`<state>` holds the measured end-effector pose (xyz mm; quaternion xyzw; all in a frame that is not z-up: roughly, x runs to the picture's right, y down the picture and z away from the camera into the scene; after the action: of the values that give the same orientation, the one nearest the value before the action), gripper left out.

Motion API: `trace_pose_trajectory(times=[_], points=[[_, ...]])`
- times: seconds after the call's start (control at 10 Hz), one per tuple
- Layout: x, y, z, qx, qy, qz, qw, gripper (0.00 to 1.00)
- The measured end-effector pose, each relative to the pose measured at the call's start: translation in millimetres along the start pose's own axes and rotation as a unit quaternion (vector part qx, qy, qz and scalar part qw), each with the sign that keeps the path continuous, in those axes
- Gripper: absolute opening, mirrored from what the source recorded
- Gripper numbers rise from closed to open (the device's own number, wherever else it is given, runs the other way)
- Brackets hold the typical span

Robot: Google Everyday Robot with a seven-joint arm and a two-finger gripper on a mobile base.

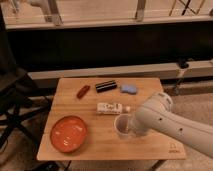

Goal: Place the ceramic cup in the ceramic bowl

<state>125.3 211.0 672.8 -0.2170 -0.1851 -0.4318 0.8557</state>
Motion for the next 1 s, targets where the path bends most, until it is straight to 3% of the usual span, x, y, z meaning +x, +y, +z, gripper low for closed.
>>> trace_pose_trajectory(times=[0.5, 1.0], points=[[-15.7, -35.5, 3.1, -0.004, 0.001, -0.022, 0.9998, 0.00], [-9.9, -67.6, 2.7, -0.007, 0.001, -0.028, 0.9996, 0.00]])
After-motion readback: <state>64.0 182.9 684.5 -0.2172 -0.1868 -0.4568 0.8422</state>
